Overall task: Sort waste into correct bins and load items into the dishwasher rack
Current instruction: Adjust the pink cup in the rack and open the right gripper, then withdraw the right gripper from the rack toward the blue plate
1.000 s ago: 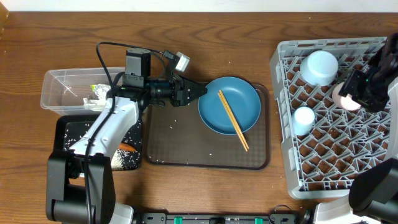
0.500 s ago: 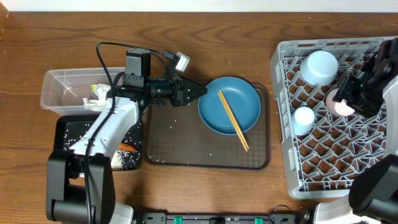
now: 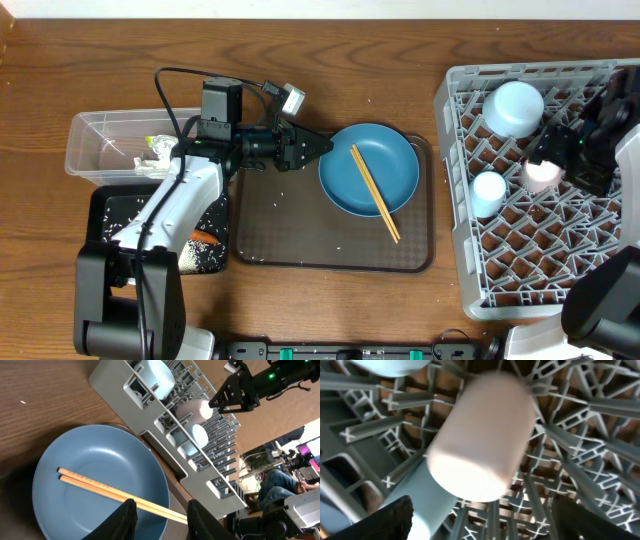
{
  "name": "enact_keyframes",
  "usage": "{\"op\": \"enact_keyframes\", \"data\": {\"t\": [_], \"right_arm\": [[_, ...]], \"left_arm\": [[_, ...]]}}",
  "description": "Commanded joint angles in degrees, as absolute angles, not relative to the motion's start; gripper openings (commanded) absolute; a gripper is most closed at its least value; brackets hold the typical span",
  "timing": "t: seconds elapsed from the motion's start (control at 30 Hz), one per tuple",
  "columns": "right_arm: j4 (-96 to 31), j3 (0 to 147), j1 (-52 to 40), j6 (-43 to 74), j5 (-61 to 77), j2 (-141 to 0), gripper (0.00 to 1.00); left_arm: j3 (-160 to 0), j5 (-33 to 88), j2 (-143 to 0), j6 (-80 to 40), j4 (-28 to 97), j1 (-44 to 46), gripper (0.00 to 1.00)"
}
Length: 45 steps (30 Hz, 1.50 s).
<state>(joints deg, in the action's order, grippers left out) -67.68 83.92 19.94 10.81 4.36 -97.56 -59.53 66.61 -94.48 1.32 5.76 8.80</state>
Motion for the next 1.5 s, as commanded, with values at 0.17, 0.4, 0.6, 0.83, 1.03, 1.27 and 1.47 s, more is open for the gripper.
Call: {"op": "enact_keyframes", "data": {"t": [0.17,0.4,0.6,0.83,1.03,1.27,1.47], "right_arm": [[-68.40,85.56,21.04,6.15,7.40,-97.10,0.91],[-73.82,89.84,20.49,3.38,17.76,-97.06,0.86],[-76.66,89.84,17.26,-3.62,28.67,-97.06,0.84],[-73.25,89.82,6.50,-3.92,28.82,-97.06,0.74],[-68.45,89.01,-5.32,0.89,20.12,-97.08,0.68],[-60.49,85.41,-17.32,2.33,10.50,-97.21,0.70],[-52.53,80.27,-24.12,2.33,3.33,-97.30,0.69]], "left_arm": [[-59.20,66.35,-94.35,1.48,5.78,8.93,0.36],[-59.20,66.32,-94.35,1.48,5.76,8.93,0.36],[-59.20,58.06,-94.35,-2.50,6.00,8.93,0.36],[-59.20,51.18,-94.35,-6.39,6.83,8.93,0.36],[-59.20,35.24,-94.35,-15.03,9.72,8.93,0.36],[-59.20,23.88,-94.35,-20.08,11.99,8.93,0.45],[-59.20,23.83,-94.35,-20.05,11.97,8.93,0.50]]}}
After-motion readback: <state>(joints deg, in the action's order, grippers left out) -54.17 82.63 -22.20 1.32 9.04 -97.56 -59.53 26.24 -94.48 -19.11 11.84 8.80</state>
